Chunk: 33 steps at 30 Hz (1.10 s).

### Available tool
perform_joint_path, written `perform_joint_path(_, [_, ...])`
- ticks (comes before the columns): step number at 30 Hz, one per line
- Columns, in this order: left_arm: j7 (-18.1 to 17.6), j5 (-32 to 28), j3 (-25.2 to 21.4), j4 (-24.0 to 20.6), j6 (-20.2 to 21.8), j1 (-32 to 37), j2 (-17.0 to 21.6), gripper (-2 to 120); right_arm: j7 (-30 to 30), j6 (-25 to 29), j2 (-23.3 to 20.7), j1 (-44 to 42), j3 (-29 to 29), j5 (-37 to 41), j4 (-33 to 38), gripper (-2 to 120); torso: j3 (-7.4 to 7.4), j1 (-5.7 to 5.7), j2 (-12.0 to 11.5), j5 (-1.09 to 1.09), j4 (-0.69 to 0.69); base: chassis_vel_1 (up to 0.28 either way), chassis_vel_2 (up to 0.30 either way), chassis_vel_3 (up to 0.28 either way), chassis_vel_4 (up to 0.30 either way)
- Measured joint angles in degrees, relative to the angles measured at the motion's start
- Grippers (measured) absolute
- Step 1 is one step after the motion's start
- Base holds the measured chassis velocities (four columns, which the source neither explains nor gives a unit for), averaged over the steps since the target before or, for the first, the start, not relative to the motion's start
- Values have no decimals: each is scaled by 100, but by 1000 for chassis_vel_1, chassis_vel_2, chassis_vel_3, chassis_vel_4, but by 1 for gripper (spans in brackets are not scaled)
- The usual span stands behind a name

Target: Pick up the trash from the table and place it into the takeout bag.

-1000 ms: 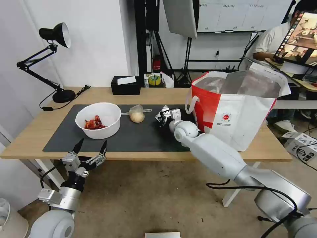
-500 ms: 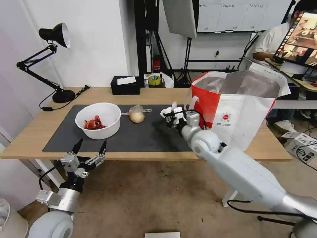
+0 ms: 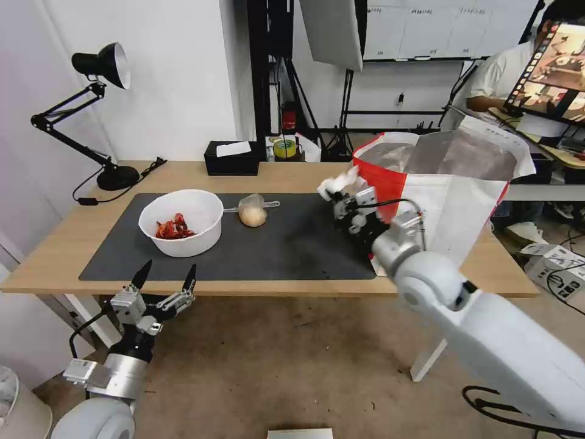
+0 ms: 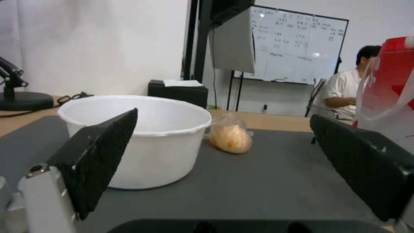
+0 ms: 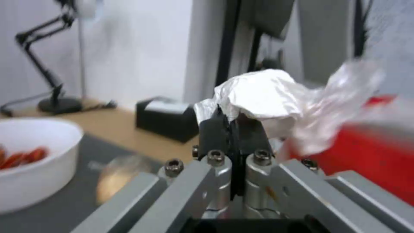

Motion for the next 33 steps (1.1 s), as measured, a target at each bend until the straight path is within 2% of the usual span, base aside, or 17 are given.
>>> perform_joint_path(9, [0, 21, 26, -53, 0, 11, -9, 100, 114, 137, -350, 44, 630, 197, 206, 0, 0, 0, 0, 0, 0, 0, 0, 0, 0])
perform_joint_path(15, [0, 24, 27, -74, -2, 29, -13, 100, 321, 182, -392, 35, 736, 192, 147, 0, 1, 0, 0, 0, 1, 0, 0, 0, 0])
perform_joint_path(22, [2, 26, 44, -82, -8, 30, -10, 100, 1071, 172, -350, 58, 761, -13, -75, 0, 1, 0, 0, 0, 0, 0, 0, 0, 0])
perform_joint_path(30, [4, 8, 41, -97, -11, 35, 65, 100, 1737, -323, -320, 314, 658, 501, -186, 0, 1, 0, 0, 0, 1, 0, 0, 0, 0])
perform_joint_path(33, [4, 3, 44, -97, -11, 23, 71, 100, 1819, -456, -327, 350, 650, 669, -189, 0, 1, 0, 0, 0, 1, 0, 0, 0, 0])
